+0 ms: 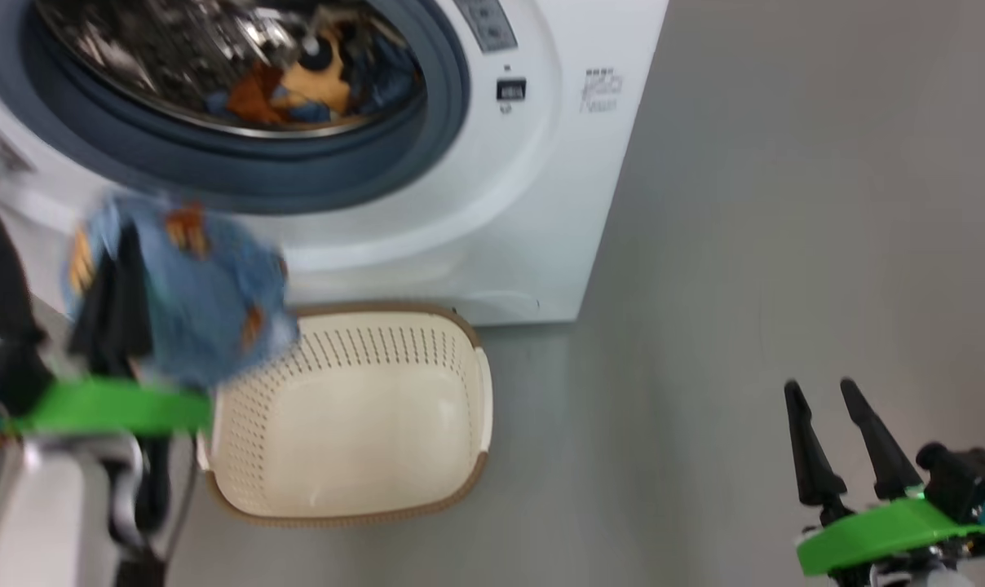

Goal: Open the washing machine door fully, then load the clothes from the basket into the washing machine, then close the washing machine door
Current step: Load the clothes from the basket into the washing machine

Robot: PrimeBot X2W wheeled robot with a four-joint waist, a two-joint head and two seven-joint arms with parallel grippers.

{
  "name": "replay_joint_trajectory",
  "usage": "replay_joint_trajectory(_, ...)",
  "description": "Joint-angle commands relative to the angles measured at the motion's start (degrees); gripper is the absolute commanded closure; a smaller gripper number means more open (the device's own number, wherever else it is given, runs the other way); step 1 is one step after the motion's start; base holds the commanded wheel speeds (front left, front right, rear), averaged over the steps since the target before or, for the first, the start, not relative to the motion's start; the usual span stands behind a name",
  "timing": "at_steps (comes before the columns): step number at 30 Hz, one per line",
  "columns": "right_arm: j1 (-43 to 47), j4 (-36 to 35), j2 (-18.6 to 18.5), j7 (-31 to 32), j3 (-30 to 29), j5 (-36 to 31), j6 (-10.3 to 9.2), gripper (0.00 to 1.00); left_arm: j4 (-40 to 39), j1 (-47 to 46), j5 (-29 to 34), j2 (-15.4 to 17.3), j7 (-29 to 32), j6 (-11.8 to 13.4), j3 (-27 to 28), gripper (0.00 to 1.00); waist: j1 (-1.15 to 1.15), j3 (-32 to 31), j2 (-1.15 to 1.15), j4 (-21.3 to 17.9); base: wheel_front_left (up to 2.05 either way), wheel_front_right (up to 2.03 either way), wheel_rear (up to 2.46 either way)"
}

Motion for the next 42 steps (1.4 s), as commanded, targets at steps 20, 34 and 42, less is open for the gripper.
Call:
replay_joint_trajectory(20, -9.2, -1.9, 3.6, -0.3, 4.1, 0.4, 0.09, 0.0, 29.8, -35.8, -5.2, 9.7, -0.4, -0.1, -0.6, 1.0, 0.0, 16.4, 0.0, -11.5, 0.0, 0.0, 0.0)
replay_joint_trajectory(34, -10.2, -2.4, 4.1, -0.3, 6.1, 2.9, 0.09, 0.0, 37.6, -50.2, -6.1, 15.4, -0.4, -0.1, -4.1, 1.0, 0.0, 19.8, 0.0, -16.2, 0.0, 0.0, 0.0)
replay_joint_trajectory(42, -10.9, -2.4, 4.1, -0.3, 6.5, 3.7, 0.09, 0.0, 25.5, -50.6, -2.0, 15.8, -0.4, -0.1, -0.6, 1.0, 0.0, 20.2, 0.0, -16.4, 0.0, 0.0, 0.0)
